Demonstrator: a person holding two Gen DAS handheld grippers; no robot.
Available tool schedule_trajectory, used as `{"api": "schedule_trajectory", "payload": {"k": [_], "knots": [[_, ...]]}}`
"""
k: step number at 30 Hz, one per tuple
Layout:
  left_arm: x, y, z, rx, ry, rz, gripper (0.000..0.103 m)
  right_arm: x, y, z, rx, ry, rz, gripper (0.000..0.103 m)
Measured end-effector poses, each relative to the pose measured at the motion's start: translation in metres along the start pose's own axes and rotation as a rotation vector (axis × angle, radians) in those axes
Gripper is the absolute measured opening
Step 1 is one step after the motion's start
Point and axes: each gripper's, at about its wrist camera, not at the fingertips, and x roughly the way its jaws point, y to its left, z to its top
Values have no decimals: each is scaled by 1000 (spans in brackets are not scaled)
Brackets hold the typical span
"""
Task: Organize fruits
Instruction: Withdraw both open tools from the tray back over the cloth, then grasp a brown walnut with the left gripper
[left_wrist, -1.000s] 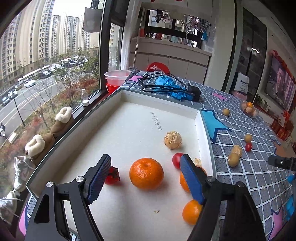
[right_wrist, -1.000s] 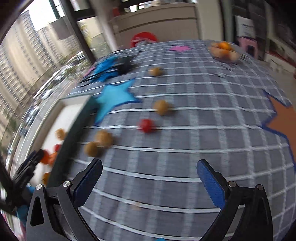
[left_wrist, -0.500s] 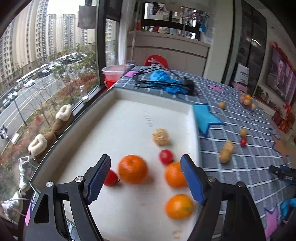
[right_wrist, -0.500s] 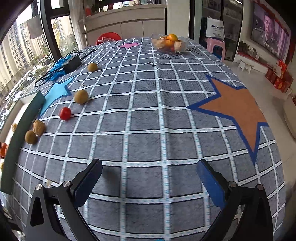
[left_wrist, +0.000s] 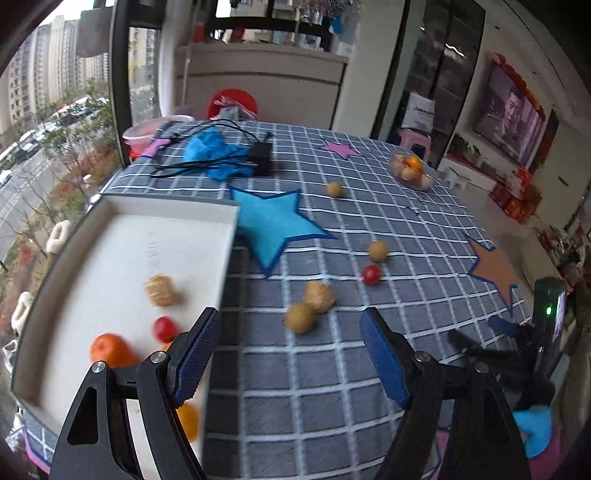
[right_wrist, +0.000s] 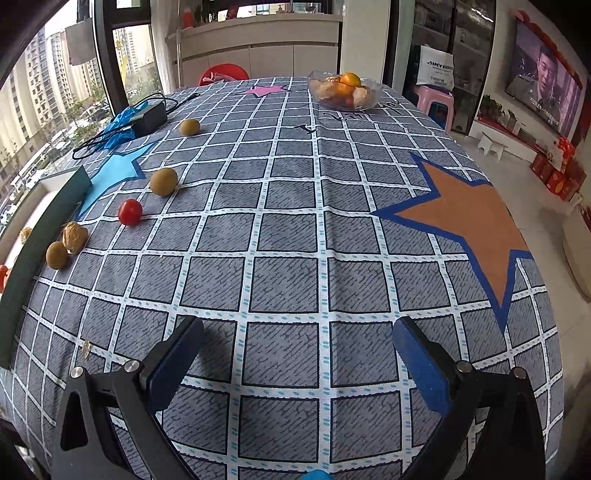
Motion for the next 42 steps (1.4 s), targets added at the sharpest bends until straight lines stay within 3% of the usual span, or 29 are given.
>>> {"api": "schedule_trajectory", "payload": {"k": [8,14,20,22,24,30,42], "knots": [[49,-41,12,102,75,67,81,-1,-1,0,5,-5,10,103],[78,-40,9,110,120,118,73,-2,-4,0,15,-12,24,103],[102,-43,7,121,178,148,54,-2,-4,0,16,-13,26,103],[102,-42,8,120,165,155,39,-2,-4,0,18,-14,28,103],[102,-40,8,110,169,122,27,-2,-4,0,17,-13,26,103],[97,-51,-3,151,151,108,27,-2,-4,0,18,-14,28,103],[72,-101,-40,236,147,-32,27,-2,-5,0,20,-15,30,103]]}}
